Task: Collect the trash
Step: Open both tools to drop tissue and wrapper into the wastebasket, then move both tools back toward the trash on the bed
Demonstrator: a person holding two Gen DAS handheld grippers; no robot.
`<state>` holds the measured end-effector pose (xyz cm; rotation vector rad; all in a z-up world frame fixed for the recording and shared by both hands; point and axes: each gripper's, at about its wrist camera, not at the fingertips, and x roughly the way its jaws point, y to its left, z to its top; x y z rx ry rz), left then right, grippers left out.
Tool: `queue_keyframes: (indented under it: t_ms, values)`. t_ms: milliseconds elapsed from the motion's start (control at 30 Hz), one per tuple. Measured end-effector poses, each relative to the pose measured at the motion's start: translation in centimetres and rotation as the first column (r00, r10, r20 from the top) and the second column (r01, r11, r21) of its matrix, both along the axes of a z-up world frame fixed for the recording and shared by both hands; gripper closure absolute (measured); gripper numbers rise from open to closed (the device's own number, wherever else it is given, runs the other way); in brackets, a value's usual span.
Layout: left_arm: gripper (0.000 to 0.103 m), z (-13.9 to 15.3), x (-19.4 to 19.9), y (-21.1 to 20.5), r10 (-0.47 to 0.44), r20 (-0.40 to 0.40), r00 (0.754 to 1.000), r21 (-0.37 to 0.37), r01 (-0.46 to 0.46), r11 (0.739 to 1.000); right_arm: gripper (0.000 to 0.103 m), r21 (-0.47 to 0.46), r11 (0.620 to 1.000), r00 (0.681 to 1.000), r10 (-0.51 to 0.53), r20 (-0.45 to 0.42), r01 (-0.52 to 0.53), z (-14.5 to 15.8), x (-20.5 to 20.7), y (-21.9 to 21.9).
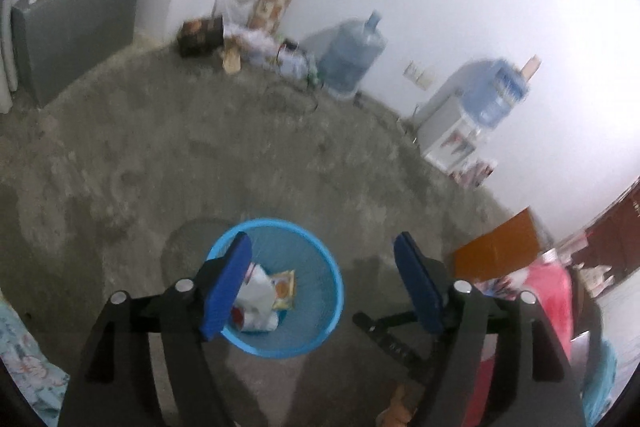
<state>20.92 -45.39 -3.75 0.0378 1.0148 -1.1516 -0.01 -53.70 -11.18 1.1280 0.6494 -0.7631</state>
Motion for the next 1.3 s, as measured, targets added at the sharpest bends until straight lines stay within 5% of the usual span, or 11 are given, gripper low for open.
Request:
queue_keyframes:
  t_ms: [300, 667, 933, 1300]
  values:
    - [0.021, 9.5, -1.7, 10.3, 0.014, 0.029, 0.999, -0.109, -0.011, 0.994, 0.044, -0.172, 0.982, 0.989, 0.103, 0.110, -0.083, 8.3, 0.3, 5.3]
    - [0.015, 14.4, -5.2, 28.8, 0.178, 0.131, 0.975, -0.164, -0.156, 0.974, 0.035, -0.303, 0.879, 0.887, 0.429, 0.168, -0.368, 15.8, 3.7, 13.1]
    - [0.011, 14.6, -7.1, 41.4, 0.396, 0.181, 0.900, -0.200, -0.361, 0.911, 0.035, -0.320, 0.782, 0.777, 0.604, 0.179, -0.534, 17.9, 6.4, 18.7]
    - [0.011, 12.3, -9.8, 55.1, 0.650, 0.153, 0.745, -0.208, -0.618, 0.758, 0.035, -0.288, 0.651, 0.635, 0.755, 0.161, -0.702, 18.7, 8.2, 26.1]
